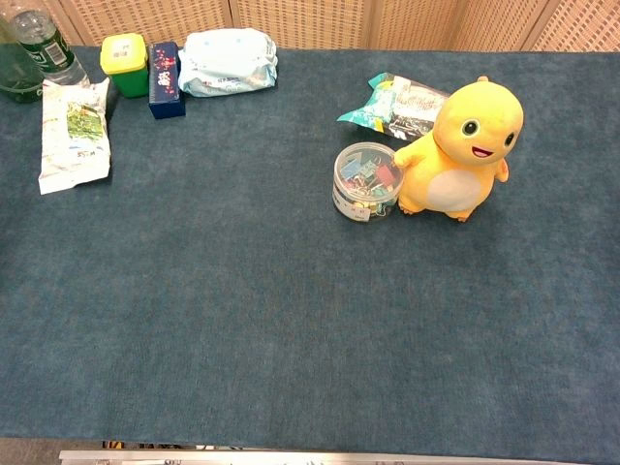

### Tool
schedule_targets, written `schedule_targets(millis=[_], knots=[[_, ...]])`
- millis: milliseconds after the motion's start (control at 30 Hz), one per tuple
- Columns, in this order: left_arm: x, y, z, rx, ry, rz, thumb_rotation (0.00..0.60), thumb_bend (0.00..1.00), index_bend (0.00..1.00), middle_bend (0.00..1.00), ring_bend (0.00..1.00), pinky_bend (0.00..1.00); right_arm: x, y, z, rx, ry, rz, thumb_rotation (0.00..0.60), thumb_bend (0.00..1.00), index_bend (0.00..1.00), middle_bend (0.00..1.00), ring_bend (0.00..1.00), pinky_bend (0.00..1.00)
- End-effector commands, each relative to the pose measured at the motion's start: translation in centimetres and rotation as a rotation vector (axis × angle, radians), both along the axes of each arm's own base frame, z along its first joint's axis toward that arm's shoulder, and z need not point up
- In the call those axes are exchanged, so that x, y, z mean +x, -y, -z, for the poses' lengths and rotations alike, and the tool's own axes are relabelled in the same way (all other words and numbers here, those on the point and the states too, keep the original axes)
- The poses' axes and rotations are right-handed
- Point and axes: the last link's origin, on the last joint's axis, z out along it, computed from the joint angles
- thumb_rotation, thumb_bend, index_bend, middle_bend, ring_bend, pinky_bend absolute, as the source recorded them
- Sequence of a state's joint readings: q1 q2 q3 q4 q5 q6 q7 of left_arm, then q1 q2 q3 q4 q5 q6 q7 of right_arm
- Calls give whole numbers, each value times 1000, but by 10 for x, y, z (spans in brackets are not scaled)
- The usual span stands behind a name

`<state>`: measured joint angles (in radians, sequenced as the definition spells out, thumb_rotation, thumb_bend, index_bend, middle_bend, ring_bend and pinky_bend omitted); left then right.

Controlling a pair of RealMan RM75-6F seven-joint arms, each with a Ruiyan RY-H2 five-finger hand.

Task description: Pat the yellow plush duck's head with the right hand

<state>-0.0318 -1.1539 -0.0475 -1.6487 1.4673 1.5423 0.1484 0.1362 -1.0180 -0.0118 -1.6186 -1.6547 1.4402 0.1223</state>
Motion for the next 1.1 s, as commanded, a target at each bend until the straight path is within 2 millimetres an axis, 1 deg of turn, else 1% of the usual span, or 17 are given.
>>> schedule_targets(millis=[33,200,400,567,667,800,867,1000,1100], knots=[[-1,-1,1,-3,2,-2,600,117,126,83,95,45,0,0,0,0,-1,0,600,0,227,236,59,45],[-3,-1,2,-4,4,-8,600,117,126,83,95,45,4,3,1,-2,0,-11,600,0,227,236,59,44],[-4,-3,2,-6,5,-6,600,117,126,83,95,45,17,16,3,8,-5,-52,600,0,227,236,59,45],[-5,-3,2,-7,8,-10,600,117,126,83,94,45,35,33,10,41,-13,-85,600,0,227,236,59,47],[-7,-1,2,-4,10,-15,600,117,126,83,95,45,51,45,17,70,12,-105,600,0,227,236,59,46],[-9,1,0,3,11,-23,600,117,126,83,95,45,66,58,28,110,34,-124,597,0,227,236,59,6],[-10,1,-1,6,11,-25,600,117,126,83,94,45,73,63,35,132,32,-136,551,0,227,236,58,0],[-12,2,-1,5,11,-29,600,117,126,83,95,45,86,74,46,155,55,-155,336,0,227,235,34,0],[-13,2,-1,6,12,-33,600,117,126,83,95,45,94,81,53,163,81,-165,237,0,227,223,17,0]])
